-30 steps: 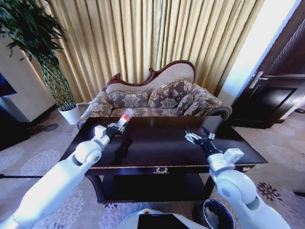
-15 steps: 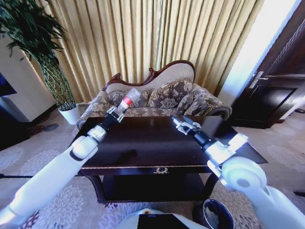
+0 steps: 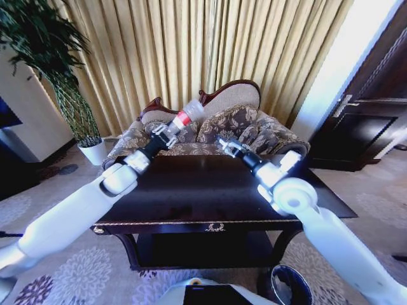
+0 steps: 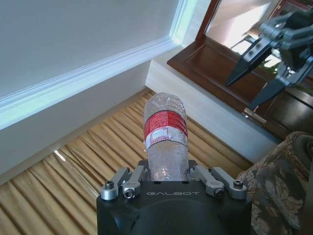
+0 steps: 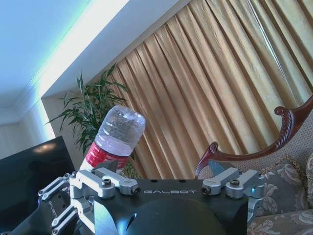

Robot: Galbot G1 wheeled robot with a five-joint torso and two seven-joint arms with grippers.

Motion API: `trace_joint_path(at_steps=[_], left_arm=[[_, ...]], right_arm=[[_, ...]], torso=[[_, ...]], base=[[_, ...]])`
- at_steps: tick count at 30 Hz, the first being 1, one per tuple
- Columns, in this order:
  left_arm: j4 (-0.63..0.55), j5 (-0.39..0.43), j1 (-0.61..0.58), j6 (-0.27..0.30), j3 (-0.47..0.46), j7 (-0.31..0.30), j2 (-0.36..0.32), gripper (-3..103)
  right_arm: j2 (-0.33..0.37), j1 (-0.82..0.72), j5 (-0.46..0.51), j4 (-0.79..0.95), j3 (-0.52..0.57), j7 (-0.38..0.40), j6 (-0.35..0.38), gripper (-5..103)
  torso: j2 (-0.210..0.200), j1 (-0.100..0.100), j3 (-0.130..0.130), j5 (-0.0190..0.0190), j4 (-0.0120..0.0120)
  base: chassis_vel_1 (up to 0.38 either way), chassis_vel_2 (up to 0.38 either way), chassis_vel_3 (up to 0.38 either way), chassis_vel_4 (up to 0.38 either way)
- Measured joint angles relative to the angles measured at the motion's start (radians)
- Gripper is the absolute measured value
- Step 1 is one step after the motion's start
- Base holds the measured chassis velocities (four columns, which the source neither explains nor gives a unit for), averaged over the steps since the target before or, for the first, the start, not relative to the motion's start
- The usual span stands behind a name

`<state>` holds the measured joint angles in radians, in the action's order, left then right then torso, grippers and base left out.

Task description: Move to the front of the table and place the trash on the table into the trash bin.

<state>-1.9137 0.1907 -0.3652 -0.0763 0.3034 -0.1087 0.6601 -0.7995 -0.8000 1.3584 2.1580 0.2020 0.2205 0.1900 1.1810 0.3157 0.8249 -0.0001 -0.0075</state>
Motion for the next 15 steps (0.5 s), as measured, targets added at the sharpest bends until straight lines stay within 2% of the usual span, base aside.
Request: trace_joint_path(at_steps=[2, 6, 15], left_arm=[[0.006, 0.007, 0.060, 0.008, 0.050, 0.006, 0.010, 32], [0.006, 0.022, 0.112, 0.018, 0.089, 0.014, 0.014, 32], [-0.006, 0.041, 0.148, 0.037, 0.148, 0.015, 0.018, 32]], right_arm=[[-0.019, 0.041, -0.001, -0.027, -0.024, 0.000, 0.000, 100], [-0.034, 0.079, -0.002, -0.049, -0.036, 0.001, 0.000, 100], [-0.055, 0.157, -0.003, -0.080, -0.055, 0.000, 0.000, 100]], torso=[[0.000, 0.000, 0.000, 0.0002, -0.0001], [0.000, 0.000, 0.000, 0.0002, -0.0001], [0.000, 0.000, 0.000, 0.0002, 0.0002]], base=[[0.000, 0.000, 0.000, 0.000], [0.000, 0.000, 0.000, 0.000], [0.000, 0.000, 0.000, 0.000]])
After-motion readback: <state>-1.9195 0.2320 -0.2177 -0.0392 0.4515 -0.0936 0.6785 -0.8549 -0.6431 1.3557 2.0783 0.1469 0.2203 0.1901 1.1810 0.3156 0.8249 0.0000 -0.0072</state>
